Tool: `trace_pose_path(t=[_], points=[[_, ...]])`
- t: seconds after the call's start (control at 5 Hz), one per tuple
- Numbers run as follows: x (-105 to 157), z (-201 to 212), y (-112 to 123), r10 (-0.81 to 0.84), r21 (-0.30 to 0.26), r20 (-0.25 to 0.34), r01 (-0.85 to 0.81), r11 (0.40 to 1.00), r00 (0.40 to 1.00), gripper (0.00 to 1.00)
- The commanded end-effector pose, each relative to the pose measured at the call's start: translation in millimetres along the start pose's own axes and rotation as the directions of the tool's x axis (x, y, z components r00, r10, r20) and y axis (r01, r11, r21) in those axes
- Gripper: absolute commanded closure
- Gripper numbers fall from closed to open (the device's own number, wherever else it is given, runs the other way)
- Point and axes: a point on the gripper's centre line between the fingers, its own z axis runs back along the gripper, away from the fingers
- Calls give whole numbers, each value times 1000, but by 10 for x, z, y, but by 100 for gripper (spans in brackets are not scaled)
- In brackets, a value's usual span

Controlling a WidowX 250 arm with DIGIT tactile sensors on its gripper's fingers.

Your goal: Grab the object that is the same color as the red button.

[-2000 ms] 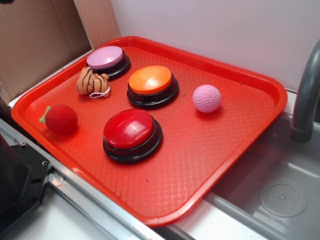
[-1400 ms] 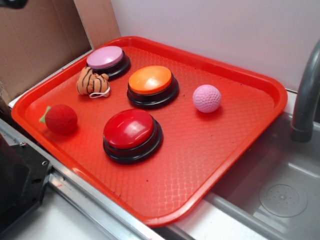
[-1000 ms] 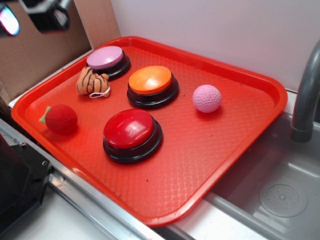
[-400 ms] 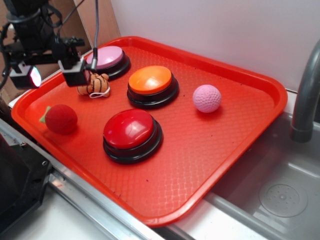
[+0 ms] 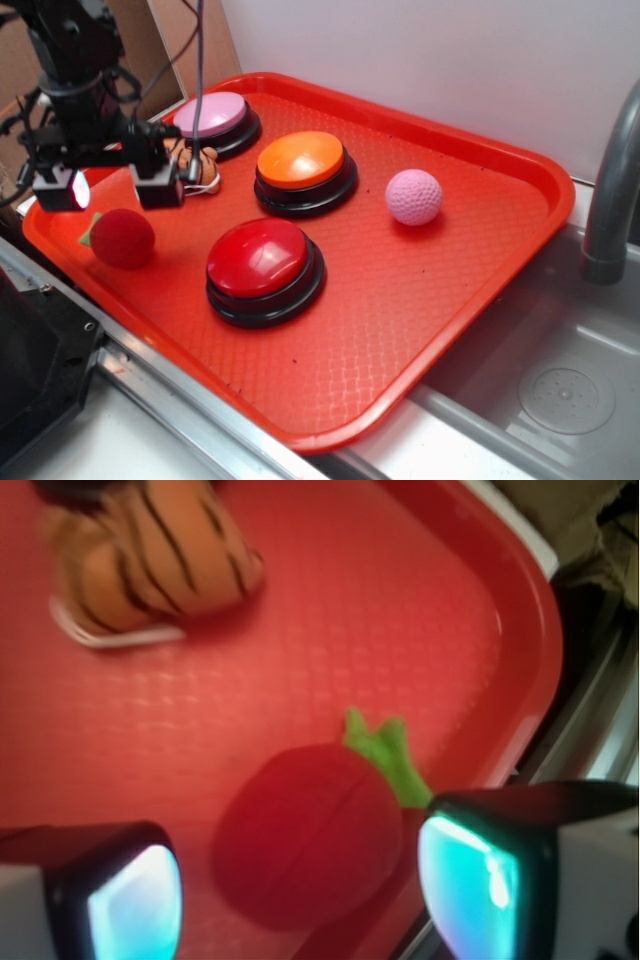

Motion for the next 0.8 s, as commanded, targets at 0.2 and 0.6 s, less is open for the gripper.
trace_pose_path(t=[0.2,0.6], points=[[0,-282,63,-14,34,-29,15,999,999,0],[82,-235,47,-16,11,-5,16,1000,1000,100]])
